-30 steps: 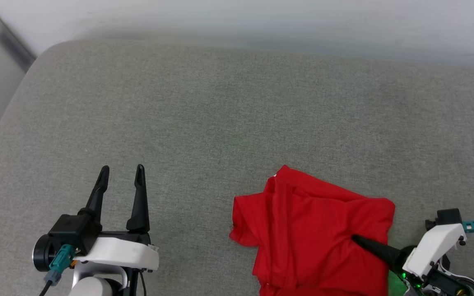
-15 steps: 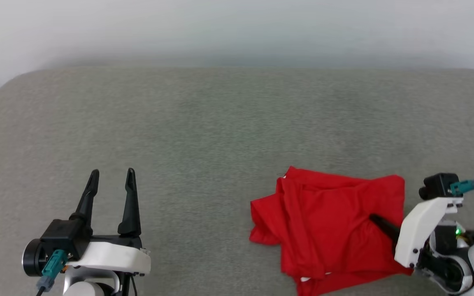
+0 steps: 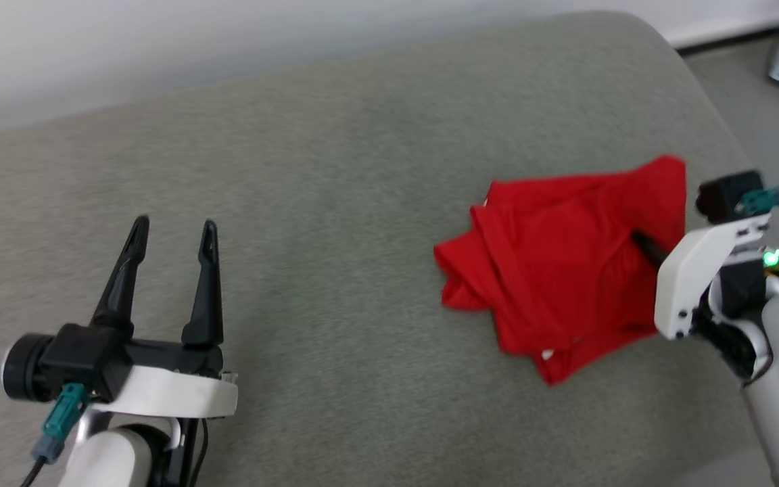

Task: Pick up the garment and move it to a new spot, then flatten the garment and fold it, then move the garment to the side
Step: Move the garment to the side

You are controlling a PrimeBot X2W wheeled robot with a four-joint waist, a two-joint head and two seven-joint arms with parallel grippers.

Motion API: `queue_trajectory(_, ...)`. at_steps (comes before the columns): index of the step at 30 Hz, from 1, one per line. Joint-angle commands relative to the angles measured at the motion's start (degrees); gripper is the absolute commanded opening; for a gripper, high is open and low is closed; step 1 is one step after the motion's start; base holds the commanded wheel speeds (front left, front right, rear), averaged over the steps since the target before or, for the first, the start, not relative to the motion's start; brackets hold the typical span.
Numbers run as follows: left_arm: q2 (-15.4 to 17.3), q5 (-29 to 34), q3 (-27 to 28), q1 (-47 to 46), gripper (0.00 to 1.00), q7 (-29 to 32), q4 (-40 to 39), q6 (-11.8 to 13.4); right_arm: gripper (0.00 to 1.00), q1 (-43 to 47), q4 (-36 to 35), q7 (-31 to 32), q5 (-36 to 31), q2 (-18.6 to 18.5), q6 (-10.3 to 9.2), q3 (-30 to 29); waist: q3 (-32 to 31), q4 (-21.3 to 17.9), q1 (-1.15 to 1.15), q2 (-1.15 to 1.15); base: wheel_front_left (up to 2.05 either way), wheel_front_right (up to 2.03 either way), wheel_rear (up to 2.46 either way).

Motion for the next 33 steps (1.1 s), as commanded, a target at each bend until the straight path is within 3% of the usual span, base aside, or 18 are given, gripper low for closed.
queue_trajectory(1,0.7,0.6,-0.1,-1.2,1.00,0.6,-0.9,0.1,0.00,-2.2,0.8,-1.6,-0.3,0.1,-0.05,-0.2,6.4,-7.6,0.00,0.00,0.00,0.00,0.00)
queue_trajectory(8,4.0,2.8,-0.8,-7.1,1.00,5.6,-6.3,-1.1,0.00,-12.1,9.0,-12.0,-2.3,0.4,-0.05,-3.3,14.5,-11.4,0.00,0.00,0.00,0.00,0.00)
queue_trajectory(20,7.3,5.3,-2.9,-14.8,1.00,11.9,-12.8,-3.4,0.00,-23.7,23.8,-24.6,-9.4,-5.3,-0.06,-10.0,25.5,-8.1,0.00,0.00,0.00,0.00,0.00)
queue_trajectory(21,7.4,5.3,-3.1,-15.3,1.00,12.1,-13.0,-3.6,0.24,-24.4,25.3,-25.6,-10.0,-5.3,-0.06,-11.1,26.0,-7.9,0.00,0.00,0.00,0.00,0.00)
queue_trajectory(22,7.4,5.4,-3.1,-15.6,1.00,12.3,-13.2,-3.6,0.83,-25.0,26.7,-26.8,-11.3,-5.5,-0.06,-12.1,26.4,-7.6,0.00,0.00,0.00,0.00,0.00)
queue_trajectory(23,7.5,5.5,-3.2,-15.9,1.00,12.5,-13.3,-3.6,1.00,-25.8,27.8,-28.4,-12.5,-5.5,-0.06,-13.2,26.8,-7.4,0.00,0.00,0.00,0.00,0.00)
queue_trajectory(33,6.9,4.8,-3.2,-14.5,1.00,11.1,-11.7,-2.8,1.00,-27.0,36.2,-39.6,-22.2,-4.1,-0.06,-24.1,24.6,-6.2,0.00,0.00,0.00,0.00,0.00)
